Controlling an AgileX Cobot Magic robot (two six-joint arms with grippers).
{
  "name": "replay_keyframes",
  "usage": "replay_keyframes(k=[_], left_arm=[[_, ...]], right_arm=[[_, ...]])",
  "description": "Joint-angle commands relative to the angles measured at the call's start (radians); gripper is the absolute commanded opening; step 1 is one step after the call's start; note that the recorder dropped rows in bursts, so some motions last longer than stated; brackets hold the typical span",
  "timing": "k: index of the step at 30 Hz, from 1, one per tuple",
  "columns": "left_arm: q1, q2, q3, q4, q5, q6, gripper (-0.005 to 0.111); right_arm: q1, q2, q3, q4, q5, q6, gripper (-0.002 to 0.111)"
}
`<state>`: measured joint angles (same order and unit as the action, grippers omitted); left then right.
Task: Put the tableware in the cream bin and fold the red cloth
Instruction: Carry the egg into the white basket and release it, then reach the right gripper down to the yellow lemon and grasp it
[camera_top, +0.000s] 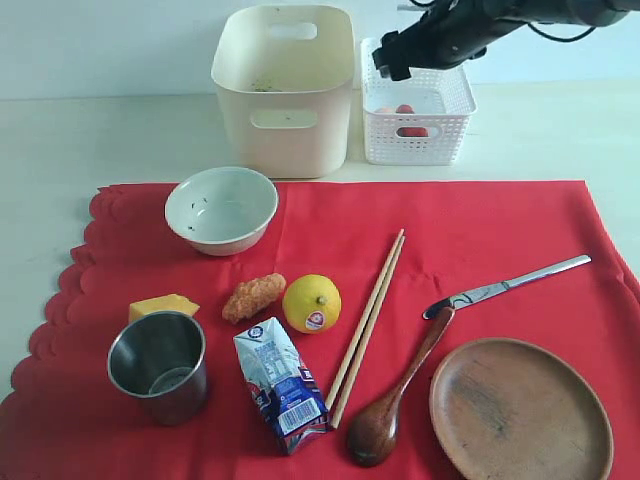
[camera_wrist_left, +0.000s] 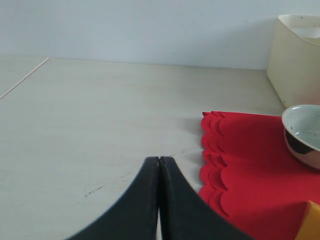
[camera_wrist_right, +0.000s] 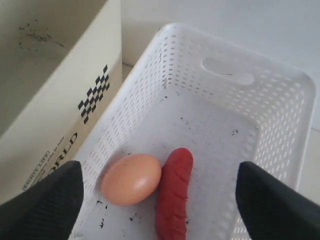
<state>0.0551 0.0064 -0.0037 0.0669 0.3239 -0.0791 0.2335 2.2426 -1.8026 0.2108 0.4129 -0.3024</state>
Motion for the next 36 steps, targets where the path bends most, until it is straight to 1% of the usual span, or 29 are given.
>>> replay_keyframes(k=[1, 13, 18, 25, 29, 33, 36], left_arm=[[-0.006, -0.006, 0.004, -0.002, -0.004, -0.005, 0.001], [-0.006, -0.006, 0.004, -0.002, -0.004, -0.005, 0.001], [-0.006, -0.006, 0.004, -0.002, -0.004, -0.005, 0.001], [-0.006, -0.006, 0.004, -0.002, -0.004, -0.005, 0.001], [-0.006, -0.006, 0.004, -0.002, -0.004, -0.005, 0.001], [-0.006, -0.006, 0.004, -0.002, -0.004, -0.005, 0.001], [-0.006, -0.006, 0.004, -0.002, -0.004, -0.005, 0.001]], right_arm=[[-0.004, -0.067, -0.011, -0.013, 0.056, -0.01, 0.079], [-0.002, -0.256, -0.011, -0.013, 0.302, -0.01, 0.078], [-0.002, -0.35, 0.021, -0.002, 0.347, -0.01, 0.078], [-0.002, -0.506, 0.15, 0.037, 0.34, -0.012, 0.078], [-0.001, -0.568, 0.239, 0.084, 0.339, -0.051, 0.078], [0.025, -0.606, 0.336, 0.177, 0.344, -0.122, 0.072], [0.087, -0.612, 0.416, 0.218, 0.335, -0.136, 0.065]])
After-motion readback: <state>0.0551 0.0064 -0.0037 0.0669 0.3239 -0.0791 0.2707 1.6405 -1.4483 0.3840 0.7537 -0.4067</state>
